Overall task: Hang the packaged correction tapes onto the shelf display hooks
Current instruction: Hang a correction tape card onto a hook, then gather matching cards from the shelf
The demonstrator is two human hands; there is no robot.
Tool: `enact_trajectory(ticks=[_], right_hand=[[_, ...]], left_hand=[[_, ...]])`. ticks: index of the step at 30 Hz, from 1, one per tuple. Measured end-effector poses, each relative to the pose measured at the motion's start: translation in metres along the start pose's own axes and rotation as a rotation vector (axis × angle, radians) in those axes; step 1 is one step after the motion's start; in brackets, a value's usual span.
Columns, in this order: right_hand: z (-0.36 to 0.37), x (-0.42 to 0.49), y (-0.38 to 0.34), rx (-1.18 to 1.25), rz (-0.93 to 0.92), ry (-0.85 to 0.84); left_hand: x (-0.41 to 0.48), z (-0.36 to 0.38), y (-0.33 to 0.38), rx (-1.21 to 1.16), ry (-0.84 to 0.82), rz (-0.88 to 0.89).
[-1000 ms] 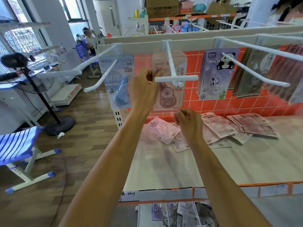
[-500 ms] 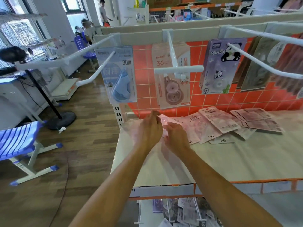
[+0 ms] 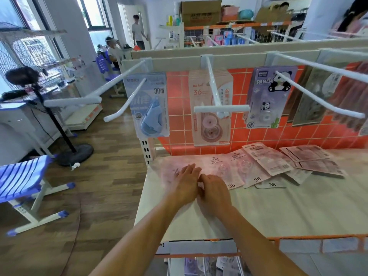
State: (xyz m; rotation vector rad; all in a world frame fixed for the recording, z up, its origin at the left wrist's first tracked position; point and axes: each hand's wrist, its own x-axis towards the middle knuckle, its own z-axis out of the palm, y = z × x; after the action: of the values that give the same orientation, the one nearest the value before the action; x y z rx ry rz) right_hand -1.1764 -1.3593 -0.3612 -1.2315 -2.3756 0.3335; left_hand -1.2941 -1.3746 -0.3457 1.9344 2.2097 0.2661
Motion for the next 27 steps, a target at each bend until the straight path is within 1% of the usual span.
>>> enact_trajectory(ticks=[3, 6, 10, 12, 18, 21, 24, 25, 27], right_hand=[[-0.003, -0.007, -0.001, 0.039, 0.056, -0.011], [-0.009, -0.009, -0.001, 0.026, 0.104, -0.03], [-0.015, -0.014, -0.003, 0.033, 0.175, -0.056], [-0.016, -0.018, -0.002, 0.052, 0.205, -0.061], [-0.017, -0.031, 0.004, 0.143, 0.199, -0.091], [-0.016, -0.04, 0.006, 0.204, 0.193, -0.061], [-0.015, -0.044, 0.012, 0.28, 0.22, 0.052], [-0.018, -0.044, 0.013, 0.336, 0.257, 0.084], [-0.028, -0.044, 0.013, 0.546, 0.403, 0.098]], left_hand=[[-0.006, -0.002, -0.006, 0.006, -0.075, -0.042], [-0.012, -0.003, -0.013, -0.005, -0.102, -0.036], [-0.018, -0.01, -0.012, 0.038, -0.083, -0.092], [-0.023, -0.014, -0.011, 0.068, -0.079, -0.085], [-0.04, -0.013, -0.01, -0.003, -0.067, -0.091], [-0.045, -0.009, -0.005, -0.056, -0.016, -0.084], [-0.052, -0.011, 0.003, -0.113, 0.065, -0.081], [-0.054, -0.013, 0.005, -0.133, 0.089, -0.091], [-0.06, -0.017, 0.012, -0.175, 0.146, -0.11]])
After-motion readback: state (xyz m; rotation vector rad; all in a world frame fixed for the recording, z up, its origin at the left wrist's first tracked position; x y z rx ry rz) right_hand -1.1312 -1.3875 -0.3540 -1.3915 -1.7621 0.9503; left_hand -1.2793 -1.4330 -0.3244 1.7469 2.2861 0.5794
